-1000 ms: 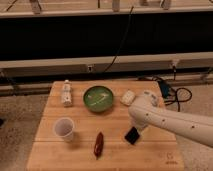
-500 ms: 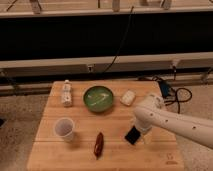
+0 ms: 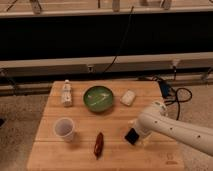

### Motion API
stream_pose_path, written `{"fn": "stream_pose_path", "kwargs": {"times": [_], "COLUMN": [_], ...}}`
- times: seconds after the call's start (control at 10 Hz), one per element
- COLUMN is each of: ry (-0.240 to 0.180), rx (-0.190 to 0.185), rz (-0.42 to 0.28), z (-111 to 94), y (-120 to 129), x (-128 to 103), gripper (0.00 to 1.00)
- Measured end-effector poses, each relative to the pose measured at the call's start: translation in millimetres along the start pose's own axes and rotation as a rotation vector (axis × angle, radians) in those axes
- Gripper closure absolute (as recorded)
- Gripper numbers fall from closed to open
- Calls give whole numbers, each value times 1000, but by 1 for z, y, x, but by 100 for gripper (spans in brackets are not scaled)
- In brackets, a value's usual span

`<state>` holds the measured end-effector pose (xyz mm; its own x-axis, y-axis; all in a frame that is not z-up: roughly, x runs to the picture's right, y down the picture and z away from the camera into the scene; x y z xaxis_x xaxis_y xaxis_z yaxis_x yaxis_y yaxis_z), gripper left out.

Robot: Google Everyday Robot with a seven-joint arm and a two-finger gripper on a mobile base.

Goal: Place the eraser in the ceramic cup

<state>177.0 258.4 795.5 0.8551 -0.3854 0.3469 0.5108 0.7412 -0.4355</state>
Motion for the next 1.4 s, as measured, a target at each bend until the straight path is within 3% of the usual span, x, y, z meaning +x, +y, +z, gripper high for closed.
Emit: {"fn": "stream_pose_path", "kwargs": {"times": [0.2, 0.4, 0.7, 1.1, 1.4], "ry": [0, 10, 11, 11, -4], "rx": [-12, -47, -49, -43, 43], "rz": [-8, -25, -22, -31, -43], "z": [4, 9, 7, 4, -26], "y": [0, -1, 0, -1, -10], "x": [0, -1, 0, -3, -24], "gripper": [50, 68, 97, 100, 100]}}
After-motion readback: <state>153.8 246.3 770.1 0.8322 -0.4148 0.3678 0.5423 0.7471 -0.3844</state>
